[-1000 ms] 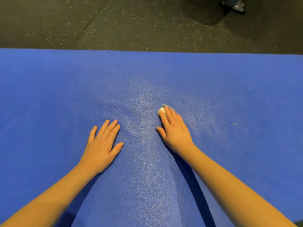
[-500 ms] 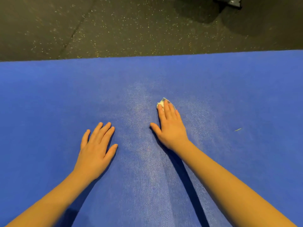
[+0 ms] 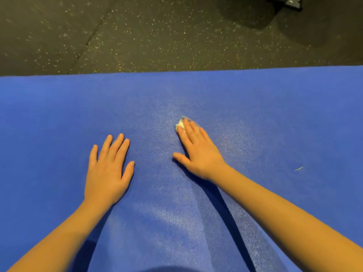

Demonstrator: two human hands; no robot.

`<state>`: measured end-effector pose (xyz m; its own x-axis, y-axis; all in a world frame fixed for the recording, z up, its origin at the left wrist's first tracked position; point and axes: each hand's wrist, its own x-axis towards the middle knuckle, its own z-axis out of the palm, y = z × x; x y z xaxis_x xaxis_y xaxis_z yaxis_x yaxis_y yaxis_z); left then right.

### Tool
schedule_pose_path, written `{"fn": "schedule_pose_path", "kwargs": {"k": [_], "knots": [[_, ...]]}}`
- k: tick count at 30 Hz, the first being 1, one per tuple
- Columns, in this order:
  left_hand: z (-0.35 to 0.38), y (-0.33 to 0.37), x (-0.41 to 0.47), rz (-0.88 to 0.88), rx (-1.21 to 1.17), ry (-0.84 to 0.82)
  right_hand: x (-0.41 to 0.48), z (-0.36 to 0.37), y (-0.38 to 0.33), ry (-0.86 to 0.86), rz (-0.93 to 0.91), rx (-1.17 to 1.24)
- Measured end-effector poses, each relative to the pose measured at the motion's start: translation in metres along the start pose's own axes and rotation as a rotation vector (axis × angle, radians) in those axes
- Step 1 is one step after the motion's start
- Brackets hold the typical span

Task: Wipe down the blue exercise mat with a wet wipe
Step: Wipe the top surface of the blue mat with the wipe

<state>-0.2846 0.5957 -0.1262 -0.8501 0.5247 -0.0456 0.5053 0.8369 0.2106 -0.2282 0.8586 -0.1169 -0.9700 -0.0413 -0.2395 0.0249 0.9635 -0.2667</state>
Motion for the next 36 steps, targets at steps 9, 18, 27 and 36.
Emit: {"fn": "schedule_pose_path", "kwargs": {"k": [9, 18, 27, 36], "knots": [[0.001, -0.001, 0.0, -0.011, -0.031, 0.008, 0.054, -0.017, 0.024, 0.068, 0.277, 0.002], [0.001, -0.002, -0.001, -0.009, -0.054, 0.02, 0.067, -0.037, 0.059, 0.031, 0.066, -0.145], [0.001, -0.002, -0.001, -0.007, -0.073, 0.02, 0.099, -0.039, 0.027, -0.043, -0.191, -0.186], [0.002, -0.003, -0.002, -0.009, -0.087, 0.036, 0.143, -0.042, 0.006, 0.053, 0.069, -0.03]]}}
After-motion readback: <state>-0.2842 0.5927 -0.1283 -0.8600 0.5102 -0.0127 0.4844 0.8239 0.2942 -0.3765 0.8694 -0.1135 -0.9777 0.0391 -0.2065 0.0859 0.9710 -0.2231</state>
